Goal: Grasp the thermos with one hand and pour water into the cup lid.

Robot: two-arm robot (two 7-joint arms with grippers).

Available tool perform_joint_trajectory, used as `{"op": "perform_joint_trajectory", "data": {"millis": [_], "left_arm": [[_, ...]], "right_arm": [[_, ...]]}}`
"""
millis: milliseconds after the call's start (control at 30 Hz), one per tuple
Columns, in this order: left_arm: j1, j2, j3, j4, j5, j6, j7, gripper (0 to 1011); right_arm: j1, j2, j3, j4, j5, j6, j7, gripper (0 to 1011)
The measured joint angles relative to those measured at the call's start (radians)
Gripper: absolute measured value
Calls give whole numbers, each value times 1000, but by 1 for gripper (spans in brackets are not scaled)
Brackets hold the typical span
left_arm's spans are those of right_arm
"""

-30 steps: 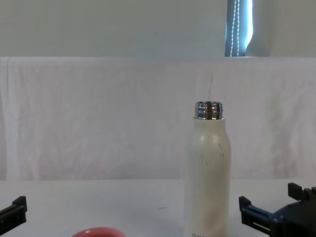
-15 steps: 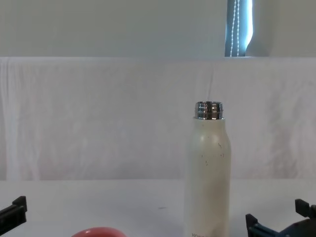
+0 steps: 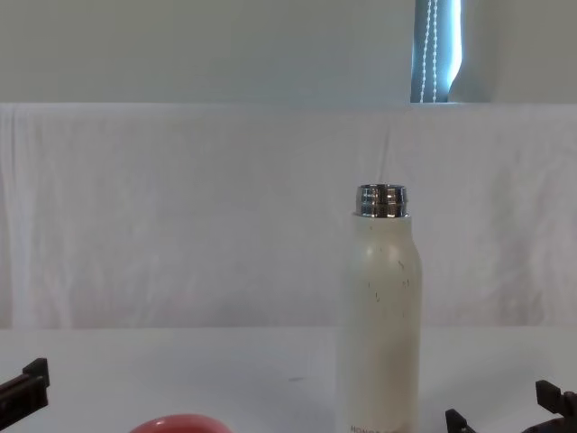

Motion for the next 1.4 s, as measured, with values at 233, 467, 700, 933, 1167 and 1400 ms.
{"op": "perform_joint_trajectory", "data": {"millis": [233,467,700,933,1167,1400], "left_arm": [[0,0,0,0,0,0,0,1001],[0,0,0,0,0,0,0,1001],[0,0,0,0,0,0,0,1001],[0,0,0,0,0,0,0,1001],[0,0,0,0,0,0,0,1001],[0,0,0,0,0,0,0,1001]], "right_arm": [[-2,-9,7,3,-10,-3,2,1001],[-4,-10,6,0,-11,-3,7,1001],[-4,-10,6,0,-11,-2,7,1001],[-3,-10,6,0,-11,-2,7,1001],[-3,-10,6,1,-11,-2,6,1001],[-3,-10,6,2,-11,-2,6,1001]]}}
